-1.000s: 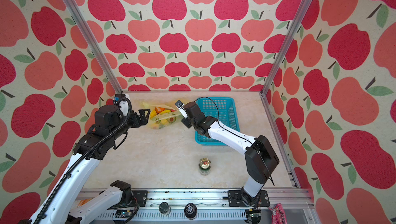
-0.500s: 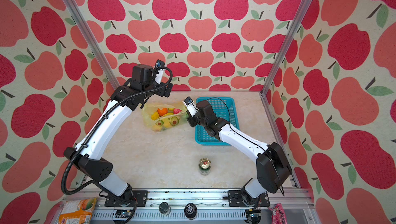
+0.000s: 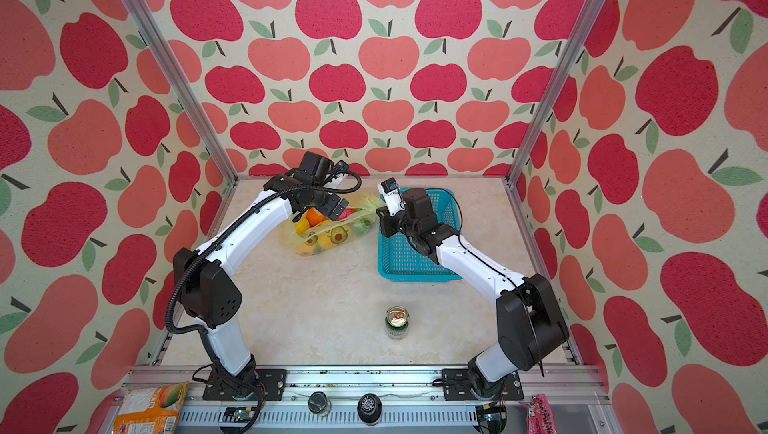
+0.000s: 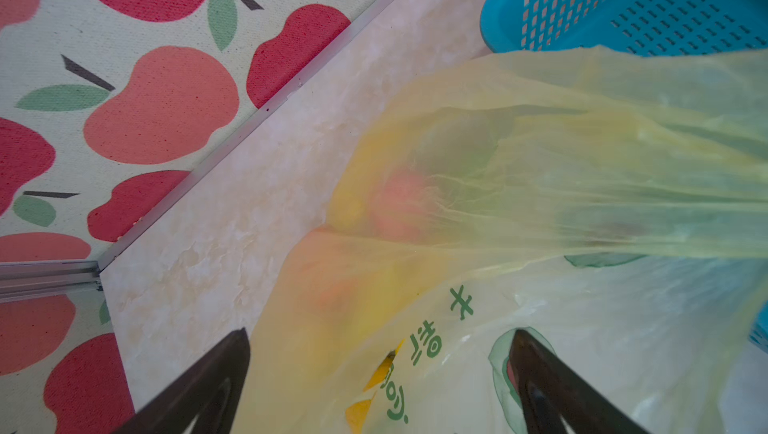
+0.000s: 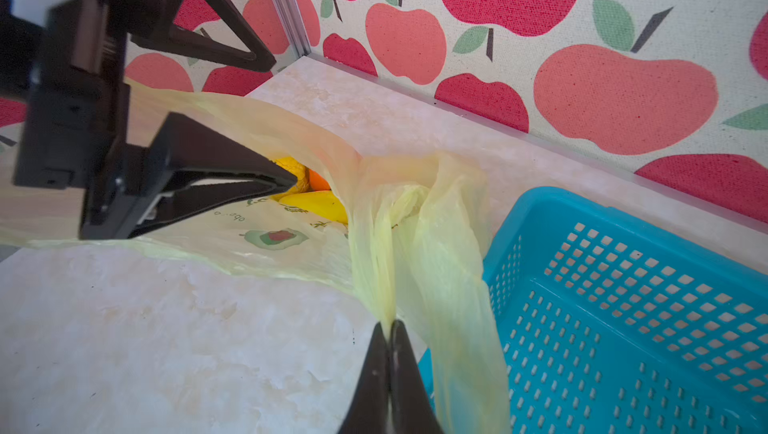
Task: Untie the knot of the plastic bag and take out the fruit
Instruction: 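Pull the bag opening apart, left gripper lifting away from the right gripper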
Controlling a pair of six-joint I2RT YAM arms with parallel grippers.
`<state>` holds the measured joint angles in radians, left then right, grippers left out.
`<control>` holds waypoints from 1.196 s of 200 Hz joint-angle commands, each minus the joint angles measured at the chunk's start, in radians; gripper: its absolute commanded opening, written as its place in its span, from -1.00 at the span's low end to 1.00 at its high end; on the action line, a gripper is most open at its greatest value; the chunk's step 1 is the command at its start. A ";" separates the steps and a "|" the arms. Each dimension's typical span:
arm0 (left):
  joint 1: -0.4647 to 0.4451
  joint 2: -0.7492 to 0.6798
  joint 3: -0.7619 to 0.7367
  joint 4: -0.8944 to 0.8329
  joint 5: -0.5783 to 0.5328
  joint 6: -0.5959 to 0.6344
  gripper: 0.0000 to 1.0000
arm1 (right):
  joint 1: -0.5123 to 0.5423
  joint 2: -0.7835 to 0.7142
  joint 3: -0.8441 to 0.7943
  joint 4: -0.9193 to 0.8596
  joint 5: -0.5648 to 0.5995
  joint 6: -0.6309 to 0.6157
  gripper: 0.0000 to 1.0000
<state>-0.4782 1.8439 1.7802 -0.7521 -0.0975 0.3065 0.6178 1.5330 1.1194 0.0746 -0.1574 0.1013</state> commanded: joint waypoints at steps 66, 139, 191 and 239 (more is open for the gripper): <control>0.013 0.009 -0.088 0.085 -0.163 0.040 0.96 | -0.002 -0.036 -0.031 0.046 -0.054 0.054 -1.00; 0.055 0.144 0.174 -0.013 -0.170 -0.008 -1.00 | -0.002 -0.076 -0.054 0.050 -0.061 0.051 -1.00; 0.067 0.207 0.462 -0.165 -0.214 -0.016 -1.00 | -0.002 -0.076 -0.053 0.049 -0.059 0.059 -0.31; 0.045 0.249 0.707 -0.280 -0.324 0.006 -1.00 | -0.002 -0.080 -0.053 0.040 -0.071 0.056 0.14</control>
<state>-0.4168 2.0754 2.3878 -0.9409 -0.3351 0.3058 0.6193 1.4826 1.0748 0.1146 -0.2119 0.1596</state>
